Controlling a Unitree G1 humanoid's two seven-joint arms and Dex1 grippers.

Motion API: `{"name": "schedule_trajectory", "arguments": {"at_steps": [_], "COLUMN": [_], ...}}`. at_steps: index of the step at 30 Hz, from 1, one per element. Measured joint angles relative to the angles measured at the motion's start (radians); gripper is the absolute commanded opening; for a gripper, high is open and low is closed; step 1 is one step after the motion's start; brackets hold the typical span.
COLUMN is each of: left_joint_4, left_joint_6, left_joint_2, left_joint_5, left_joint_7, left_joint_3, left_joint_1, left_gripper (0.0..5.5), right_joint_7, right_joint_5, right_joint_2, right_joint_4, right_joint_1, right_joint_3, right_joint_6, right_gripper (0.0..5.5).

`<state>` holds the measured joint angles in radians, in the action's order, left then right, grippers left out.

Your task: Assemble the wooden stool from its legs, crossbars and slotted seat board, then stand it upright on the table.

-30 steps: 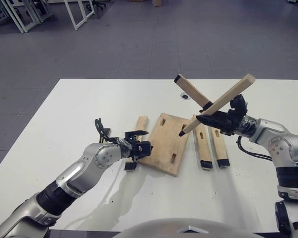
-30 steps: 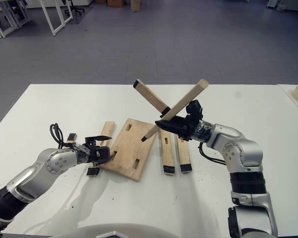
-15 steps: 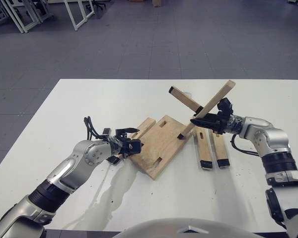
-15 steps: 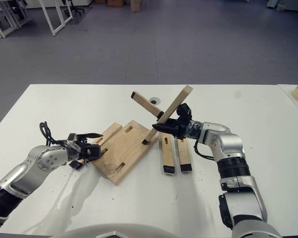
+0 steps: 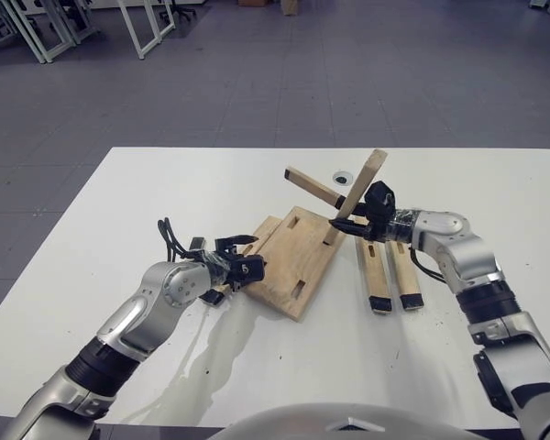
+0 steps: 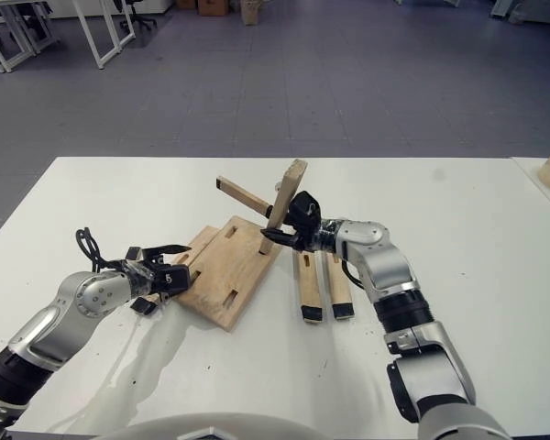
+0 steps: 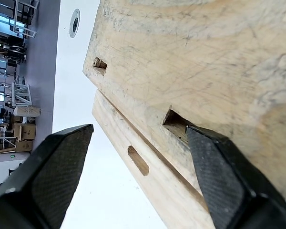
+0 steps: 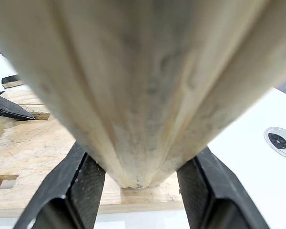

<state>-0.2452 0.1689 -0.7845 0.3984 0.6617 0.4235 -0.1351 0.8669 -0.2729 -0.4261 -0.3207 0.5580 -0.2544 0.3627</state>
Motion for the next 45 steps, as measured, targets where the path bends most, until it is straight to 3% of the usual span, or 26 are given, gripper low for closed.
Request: {"name": "schedule_trajectory", "arguments": {"at_steps": [10, 22, 31, 35, 37, 40, 45], "left_joint_4": [0.037, 0.051, 0.054, 0.055, 0.055, 0.056, 0.053], "left_joint_6": [-0.023, -0.042, -0.046, -0.046, -0.046, -0.045, -0.046], "left_joint_2": [0.028, 0.05, 0.058, 0.064, 0.068, 0.069, 0.07], "left_joint_5": [0.0, 0.002, 0.008, 0.01, 0.01, 0.011, 0.011], "left_joint_7": [0.0, 0.0, 0.0, 0.0, 0.0, -0.002, -0.005], "left_joint_3": [-0.007, -0.012, -0.025, -0.027, -0.03, -0.034, -0.038], "left_joint_1": [0.003, 0.003, 0.007, 0.009, 0.01, 0.014, 0.021], "left_gripper": [3.61, 3.61, 3.61, 3.61, 3.61, 3.61, 3.61], "right_joint_7": [0.236, 0.266, 0.282, 0.249, 0.221, 0.148, -0.058], "right_joint_5": [-0.031, -0.043, -0.022, 0.016, 0.016, -0.048, -0.256], "right_joint_2": [0.009, 0.006, -0.011, -0.055, -0.095, -0.161, -0.138], "right_joint_4": [-0.42, -0.379, -0.315, -0.263, -0.192, -0.02, 0.159], "right_joint_1": [0.202, 0.147, 0.043, 0.004, -0.047, -0.087, 0.082], "right_joint_3": [0.032, 0.096, 0.115, 0.116, 0.15, 0.29, 0.554], "right_joint_6": [0.001, -0.035, 0.032, 0.056, 0.078, 0.15, 0.225], "right_gripper": [2.03, 2.03, 3.94, 3.94, 3.94, 3.94, 3.94]}}
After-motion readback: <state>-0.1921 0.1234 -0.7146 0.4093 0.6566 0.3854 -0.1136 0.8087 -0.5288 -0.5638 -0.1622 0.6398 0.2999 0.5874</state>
